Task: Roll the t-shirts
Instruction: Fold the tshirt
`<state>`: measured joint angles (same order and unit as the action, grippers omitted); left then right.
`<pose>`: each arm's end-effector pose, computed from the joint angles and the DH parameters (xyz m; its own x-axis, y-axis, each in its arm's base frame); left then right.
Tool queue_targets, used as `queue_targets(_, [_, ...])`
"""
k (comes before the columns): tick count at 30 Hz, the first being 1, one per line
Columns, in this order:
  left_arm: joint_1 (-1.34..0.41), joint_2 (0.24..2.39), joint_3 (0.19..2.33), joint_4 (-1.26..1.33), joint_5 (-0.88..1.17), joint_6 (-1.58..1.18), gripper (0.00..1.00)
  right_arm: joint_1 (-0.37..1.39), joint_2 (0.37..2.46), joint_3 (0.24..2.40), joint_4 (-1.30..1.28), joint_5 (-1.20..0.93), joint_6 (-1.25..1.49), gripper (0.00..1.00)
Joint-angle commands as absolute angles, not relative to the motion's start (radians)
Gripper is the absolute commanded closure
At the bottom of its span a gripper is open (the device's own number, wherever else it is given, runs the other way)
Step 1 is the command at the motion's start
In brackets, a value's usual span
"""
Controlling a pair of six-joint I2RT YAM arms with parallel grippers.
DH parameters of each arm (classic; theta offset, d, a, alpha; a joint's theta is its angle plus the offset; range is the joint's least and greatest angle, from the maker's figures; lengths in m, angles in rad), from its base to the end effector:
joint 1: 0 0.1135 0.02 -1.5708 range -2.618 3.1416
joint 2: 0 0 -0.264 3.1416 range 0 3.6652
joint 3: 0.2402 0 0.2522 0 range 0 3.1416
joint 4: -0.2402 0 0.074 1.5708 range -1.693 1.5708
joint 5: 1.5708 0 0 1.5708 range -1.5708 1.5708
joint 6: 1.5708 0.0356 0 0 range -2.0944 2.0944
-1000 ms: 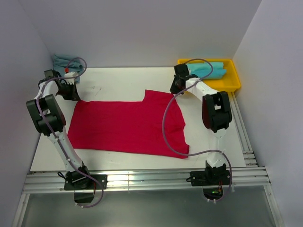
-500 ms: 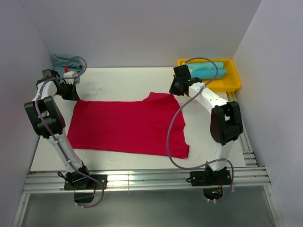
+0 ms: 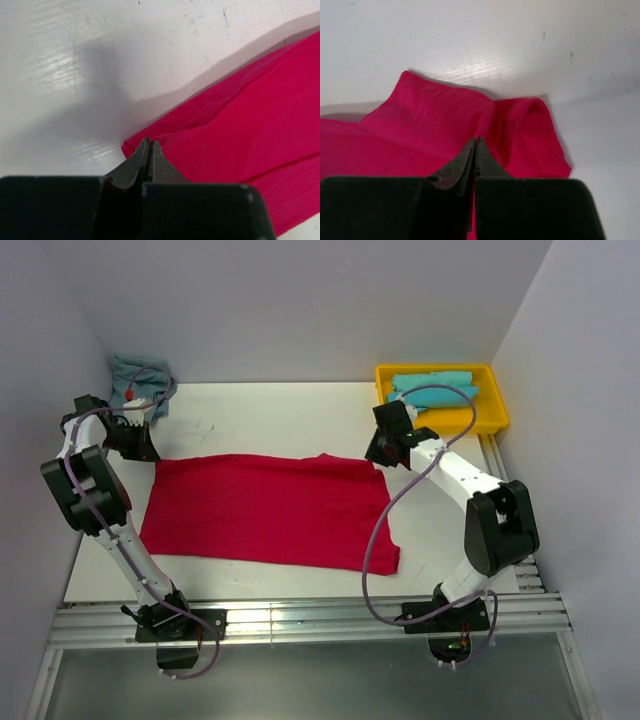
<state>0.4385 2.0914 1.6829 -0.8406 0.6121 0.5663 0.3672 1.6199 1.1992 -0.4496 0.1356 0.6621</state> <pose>0.4003 0.1651 0.2024 -0.8230 0.0990 -0.5593 0.3064 0.9065 -0.2904 0.3298 0.1217 0.2484 -0.7315 0.3713 -0.5719 0.2223 0.9228 0.3148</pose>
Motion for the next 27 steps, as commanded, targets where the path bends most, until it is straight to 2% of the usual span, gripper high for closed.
queue_targets(1, [0.451, 2.057, 1.723, -0.923, 0.66, 0.652, 1.0, 0.377, 1.523, 1.146, -0.46, 0.178, 0.709, 1.0])
queue_targets(9, [0.476, 2.046, 1.709, -1.031, 0.654, 0.755, 1.0, 0.379, 1.407, 1.019, -0.471, 0.181, 0.759, 1.0])
queue_targets(27, [0.528, 2.057, 1.666, -1.069, 0.604, 0.811, 1.0, 0.419, 1.243, 0.782, -0.428, 0.176, 0.839, 1.0])
